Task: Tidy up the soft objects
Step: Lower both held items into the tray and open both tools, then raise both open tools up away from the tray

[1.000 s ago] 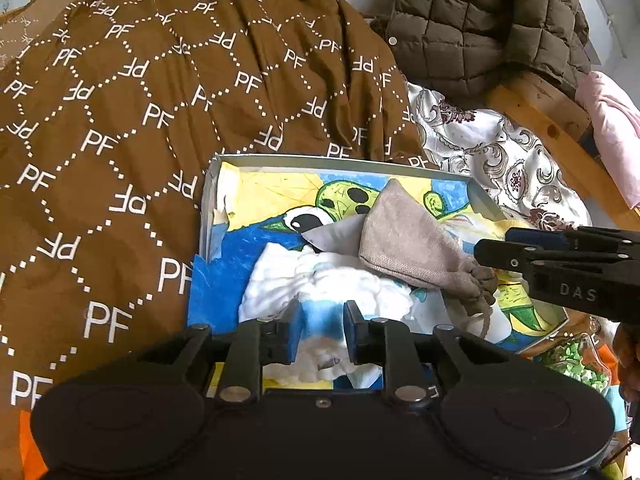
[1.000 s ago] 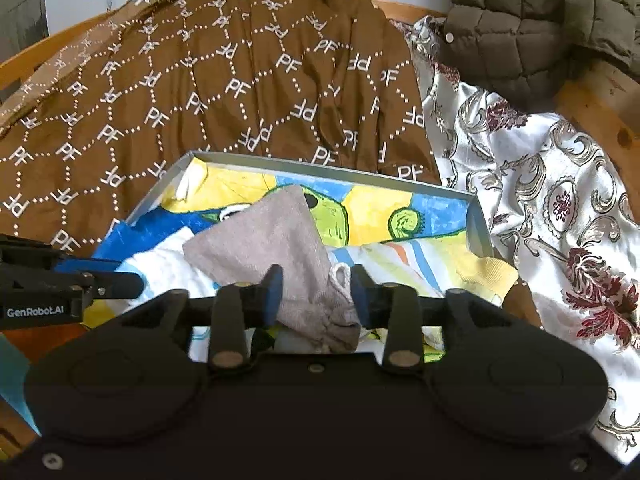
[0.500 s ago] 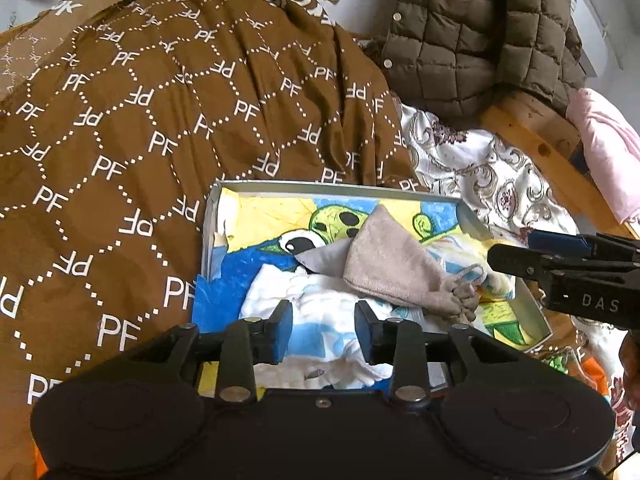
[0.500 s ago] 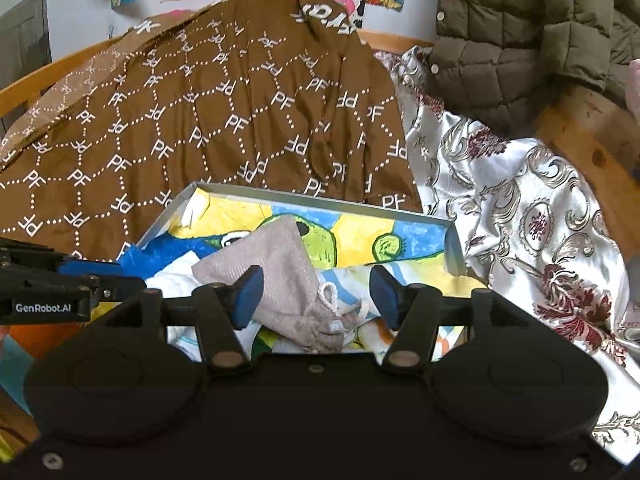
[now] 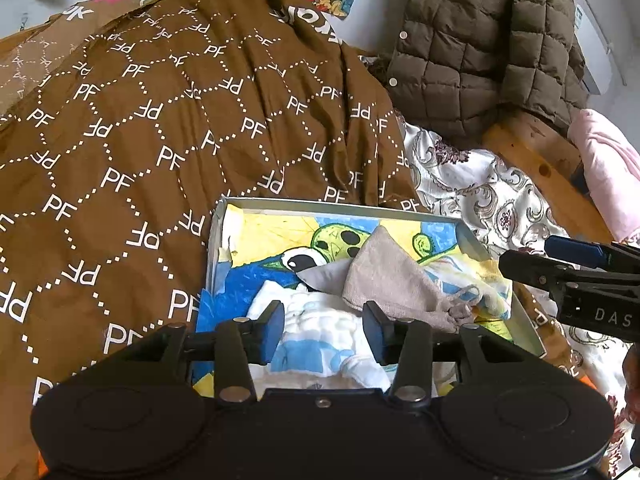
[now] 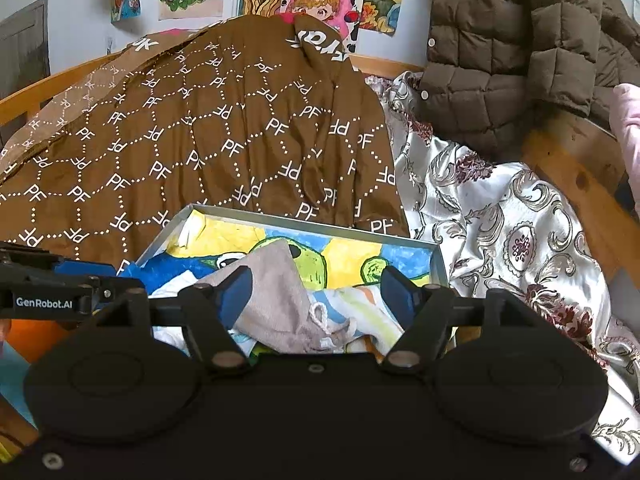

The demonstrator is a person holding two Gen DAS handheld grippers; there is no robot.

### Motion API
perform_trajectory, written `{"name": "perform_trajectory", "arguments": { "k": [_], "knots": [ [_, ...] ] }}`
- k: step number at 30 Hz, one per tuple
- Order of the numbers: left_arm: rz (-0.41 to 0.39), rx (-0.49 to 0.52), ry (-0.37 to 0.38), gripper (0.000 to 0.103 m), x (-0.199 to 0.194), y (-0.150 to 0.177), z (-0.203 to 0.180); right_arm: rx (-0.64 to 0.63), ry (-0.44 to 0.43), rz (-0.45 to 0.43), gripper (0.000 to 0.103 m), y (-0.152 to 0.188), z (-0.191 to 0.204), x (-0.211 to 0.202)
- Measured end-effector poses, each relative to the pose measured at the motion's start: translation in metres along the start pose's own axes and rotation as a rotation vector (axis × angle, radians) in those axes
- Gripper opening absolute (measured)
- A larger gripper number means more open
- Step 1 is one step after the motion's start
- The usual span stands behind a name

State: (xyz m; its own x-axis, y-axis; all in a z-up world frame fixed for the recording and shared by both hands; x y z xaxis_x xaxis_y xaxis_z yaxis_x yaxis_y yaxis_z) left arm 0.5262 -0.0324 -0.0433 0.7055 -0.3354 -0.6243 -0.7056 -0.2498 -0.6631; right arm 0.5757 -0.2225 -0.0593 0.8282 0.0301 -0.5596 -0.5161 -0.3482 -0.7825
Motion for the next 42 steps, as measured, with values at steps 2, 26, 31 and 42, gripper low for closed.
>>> {"name": "perform_trajectory", "arguments": {
  "k": [2,26,31,42],
  "knots": [
    [-0.005,-0.004,0.002,0.048,-0.001,-0.001,0.0,0.0,0.005,-0.005,0.065,-0.004,0.001,-0.005],
    [-0.035,-0.035,0.004,0.063,-0.01,-0.009,0.003,0.01,0.02,-0.035,0.088,-0.02,0.004,-0.014],
    [-0.041,-0.04,0.005,0.068,-0.012,-0.009,0.002,0.008,0.02,-0.044,0.09,-0.022,0.003,-0.014],
    [-0.071,-0.063,0.008,0.084,-0.027,-0.016,-0.002,0.037,0.035,-0.075,0.097,-0.024,-0.004,-0.029]
  ]
}}
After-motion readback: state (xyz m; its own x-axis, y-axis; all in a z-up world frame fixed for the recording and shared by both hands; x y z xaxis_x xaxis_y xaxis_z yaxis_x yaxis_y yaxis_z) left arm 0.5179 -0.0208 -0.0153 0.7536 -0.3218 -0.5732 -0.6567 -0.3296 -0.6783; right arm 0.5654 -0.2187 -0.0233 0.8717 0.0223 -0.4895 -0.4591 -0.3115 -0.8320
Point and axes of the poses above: each gripper's, at about its wrist camera, not at the fingertips, and x roughly the way its jaws point, z to its left, y to its underside, the point moved 10 cm from there along x, roughly the way its jaws point, and after that the axes turned 9 degrees about -x, right-handed, at the moved point
